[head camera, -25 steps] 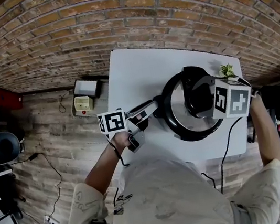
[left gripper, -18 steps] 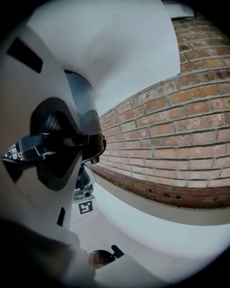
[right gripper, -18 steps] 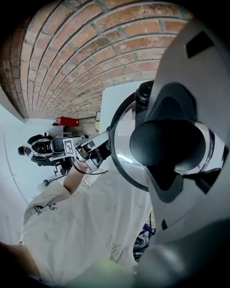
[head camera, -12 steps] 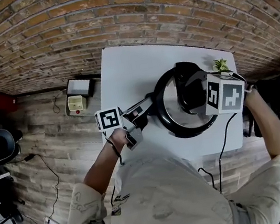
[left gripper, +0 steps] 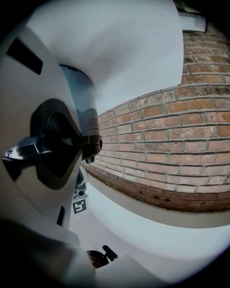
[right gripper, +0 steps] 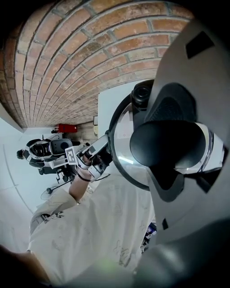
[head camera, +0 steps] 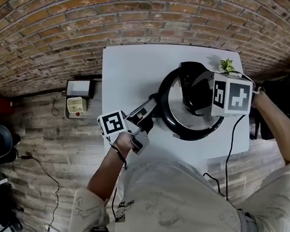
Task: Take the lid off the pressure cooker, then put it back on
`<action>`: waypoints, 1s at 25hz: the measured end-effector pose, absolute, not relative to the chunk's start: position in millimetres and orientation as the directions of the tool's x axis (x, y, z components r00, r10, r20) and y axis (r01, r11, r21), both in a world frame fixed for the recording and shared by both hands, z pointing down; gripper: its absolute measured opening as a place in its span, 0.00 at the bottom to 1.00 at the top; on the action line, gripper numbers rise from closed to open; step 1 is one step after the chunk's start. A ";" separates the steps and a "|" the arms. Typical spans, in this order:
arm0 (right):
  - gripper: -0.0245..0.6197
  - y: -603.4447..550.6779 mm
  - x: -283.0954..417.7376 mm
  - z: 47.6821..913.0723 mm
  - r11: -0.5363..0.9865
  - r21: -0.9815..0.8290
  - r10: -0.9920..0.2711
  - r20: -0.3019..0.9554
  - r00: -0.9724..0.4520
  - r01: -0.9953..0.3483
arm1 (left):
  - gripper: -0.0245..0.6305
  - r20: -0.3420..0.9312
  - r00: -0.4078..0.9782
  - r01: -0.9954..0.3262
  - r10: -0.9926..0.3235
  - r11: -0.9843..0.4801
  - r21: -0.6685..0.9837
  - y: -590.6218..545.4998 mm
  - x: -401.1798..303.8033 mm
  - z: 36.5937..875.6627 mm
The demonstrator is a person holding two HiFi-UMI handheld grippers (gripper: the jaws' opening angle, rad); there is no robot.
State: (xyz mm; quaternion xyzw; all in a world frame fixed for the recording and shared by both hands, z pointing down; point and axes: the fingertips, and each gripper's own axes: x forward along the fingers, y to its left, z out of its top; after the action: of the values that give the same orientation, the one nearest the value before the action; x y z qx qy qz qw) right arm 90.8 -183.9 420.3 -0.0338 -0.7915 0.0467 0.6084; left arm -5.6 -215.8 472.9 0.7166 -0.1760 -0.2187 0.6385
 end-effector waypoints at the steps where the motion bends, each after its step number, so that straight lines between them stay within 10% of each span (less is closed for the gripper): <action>1: 0.49 -184.2 91.1 420.5 0.993 -0.116 0.110 0.962 -0.251 -0.011 | 0.15 -0.089 0.841 0.027 -0.534 -0.122 0.992 -216.0 -5.3 472.9; 12: 0.49 -188.5 91.5 421.0 0.986 -0.111 0.083 0.975 -0.206 -0.126 | 0.15 -0.075 0.819 0.020 -0.568 -0.104 0.994 -215.4 -7.1 476.4; 25: 0.50 -205.2 98.0 422.0 0.801 -0.095 -0.061 0.969 -0.239 -0.592 | 0.15 -0.039 0.779 -0.039 -0.626 -0.111 0.993 -214.4 -11.0 479.2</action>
State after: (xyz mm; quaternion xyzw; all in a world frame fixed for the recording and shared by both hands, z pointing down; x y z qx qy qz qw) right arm 98.0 -205.2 422.0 0.2168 -0.7529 0.2296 0.5774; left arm -11.0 -214.4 479.2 0.7070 -0.2351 -0.2354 0.6240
